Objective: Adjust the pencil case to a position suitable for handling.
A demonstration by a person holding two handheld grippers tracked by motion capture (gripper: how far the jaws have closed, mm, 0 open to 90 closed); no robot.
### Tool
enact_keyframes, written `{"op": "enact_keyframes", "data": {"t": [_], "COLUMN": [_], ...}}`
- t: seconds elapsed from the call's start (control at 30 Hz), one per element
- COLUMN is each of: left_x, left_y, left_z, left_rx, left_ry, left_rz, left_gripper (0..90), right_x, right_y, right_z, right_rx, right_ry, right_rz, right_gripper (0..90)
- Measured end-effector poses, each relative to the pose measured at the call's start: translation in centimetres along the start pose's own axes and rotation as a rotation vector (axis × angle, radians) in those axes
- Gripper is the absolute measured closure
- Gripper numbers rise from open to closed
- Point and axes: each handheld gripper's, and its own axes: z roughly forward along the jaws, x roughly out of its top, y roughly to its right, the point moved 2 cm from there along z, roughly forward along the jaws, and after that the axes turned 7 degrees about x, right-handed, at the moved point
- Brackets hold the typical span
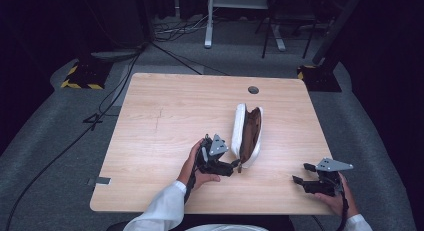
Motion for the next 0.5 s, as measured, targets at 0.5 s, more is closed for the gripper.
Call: {"op": "enact_keyframes", "data": {"t": [0.5], "left_x": [0.5], "left_y": [0.3], "left_z": [3.3], "left_rx": [0.099], "left_ry": [-0.055], "left_rz": [-0.009], "left_gripper": [31.8], "right_x": [0.0], "right_y": [0.0], "right_z": [0.0], "right_rx": [0.000], "right_ry": [0.000], "right_rz": [0.000], "right_gripper": [27.9]}}
